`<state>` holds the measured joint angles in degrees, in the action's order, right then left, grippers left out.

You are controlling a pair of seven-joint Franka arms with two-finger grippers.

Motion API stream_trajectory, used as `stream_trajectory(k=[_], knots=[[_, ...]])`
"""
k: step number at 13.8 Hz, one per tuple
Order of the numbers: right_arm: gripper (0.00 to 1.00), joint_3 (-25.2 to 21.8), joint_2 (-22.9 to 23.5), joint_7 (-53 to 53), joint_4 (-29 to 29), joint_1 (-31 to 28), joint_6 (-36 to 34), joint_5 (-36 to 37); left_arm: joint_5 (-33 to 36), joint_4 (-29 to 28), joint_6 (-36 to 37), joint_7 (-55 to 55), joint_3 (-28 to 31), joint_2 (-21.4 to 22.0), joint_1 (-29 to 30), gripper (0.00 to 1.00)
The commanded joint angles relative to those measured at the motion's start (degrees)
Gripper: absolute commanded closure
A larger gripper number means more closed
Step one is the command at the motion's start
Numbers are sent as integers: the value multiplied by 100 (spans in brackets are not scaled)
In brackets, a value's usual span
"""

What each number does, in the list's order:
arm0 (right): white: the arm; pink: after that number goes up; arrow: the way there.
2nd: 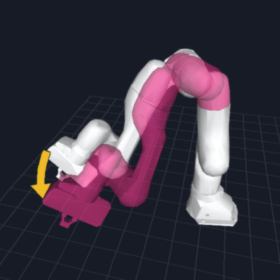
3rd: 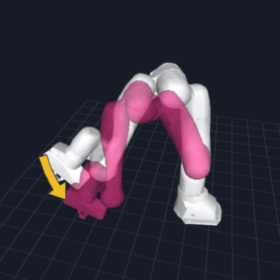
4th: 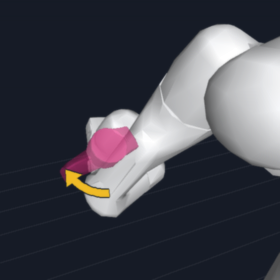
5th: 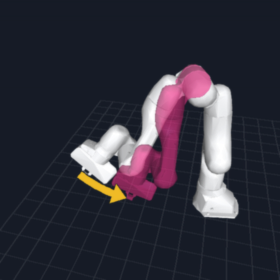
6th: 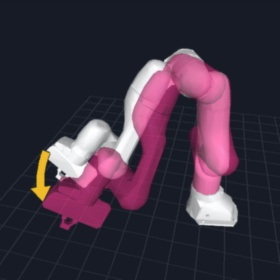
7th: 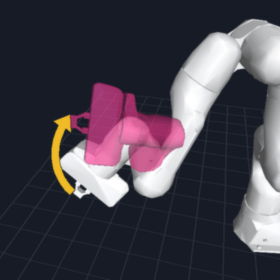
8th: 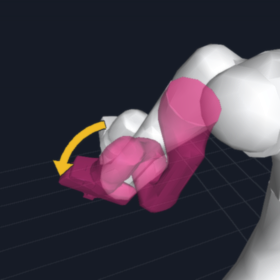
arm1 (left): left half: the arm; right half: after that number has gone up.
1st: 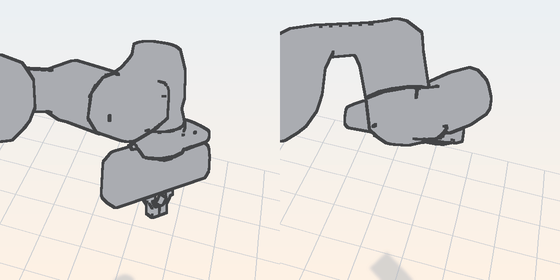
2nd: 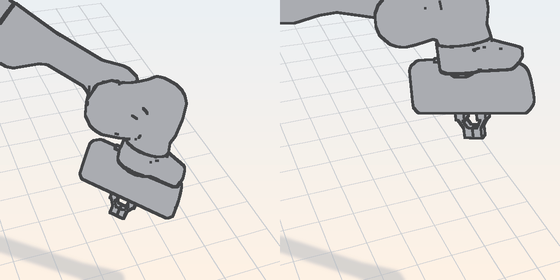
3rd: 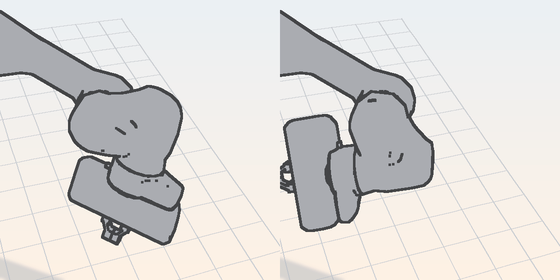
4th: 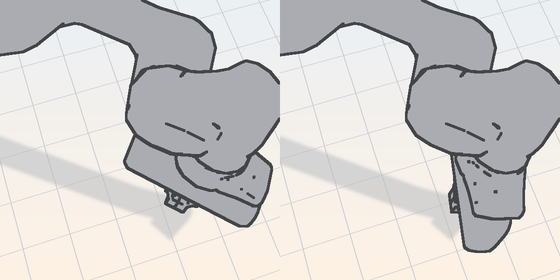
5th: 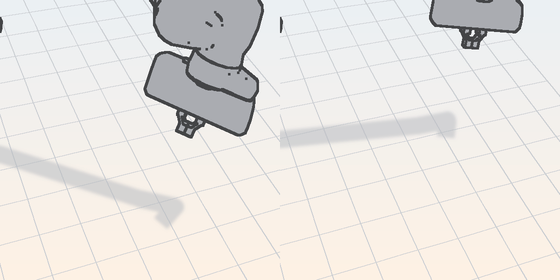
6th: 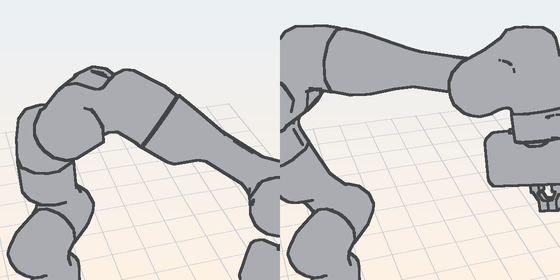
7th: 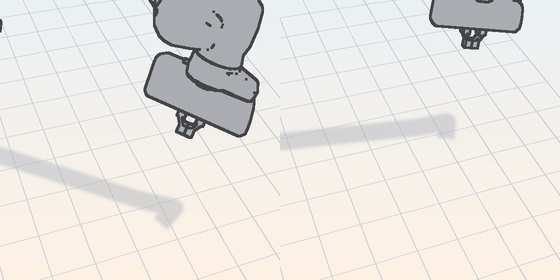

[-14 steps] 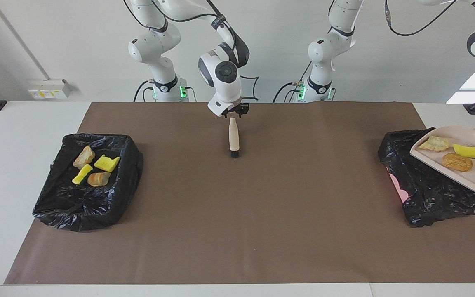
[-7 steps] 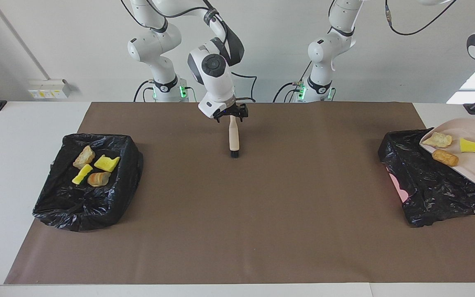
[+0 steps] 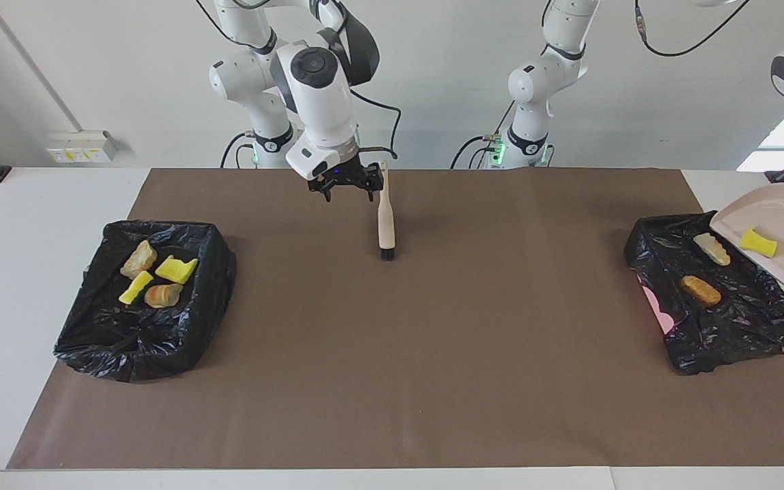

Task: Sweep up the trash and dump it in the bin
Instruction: 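Set the brush down with the right gripper and withdraw it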

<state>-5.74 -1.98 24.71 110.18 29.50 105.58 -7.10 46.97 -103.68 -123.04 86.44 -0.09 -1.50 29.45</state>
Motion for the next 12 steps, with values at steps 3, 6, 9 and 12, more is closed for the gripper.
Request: stream_trajectory(k=[3, 6, 9, 12], knots=[[0, 47, -233, -1386, -409, -1093, -283, 534, 409, 84, 16, 364, -52, 150, -316, 100], [0, 38, -215, -1881, -690, -1534, -309, 630, 60, 305, 445, 444, -148, 150, -440, 100], [0, 38, -215, -1917, -1189, -1789, -720, 639, -1335, 287, 1227, 347, -254, 256, -597, 100], [0, 38, -171, -2109, -1937, -2149, -1696, 631, -2382, 42, 1598, 225, -254, 431, -843, 100]])
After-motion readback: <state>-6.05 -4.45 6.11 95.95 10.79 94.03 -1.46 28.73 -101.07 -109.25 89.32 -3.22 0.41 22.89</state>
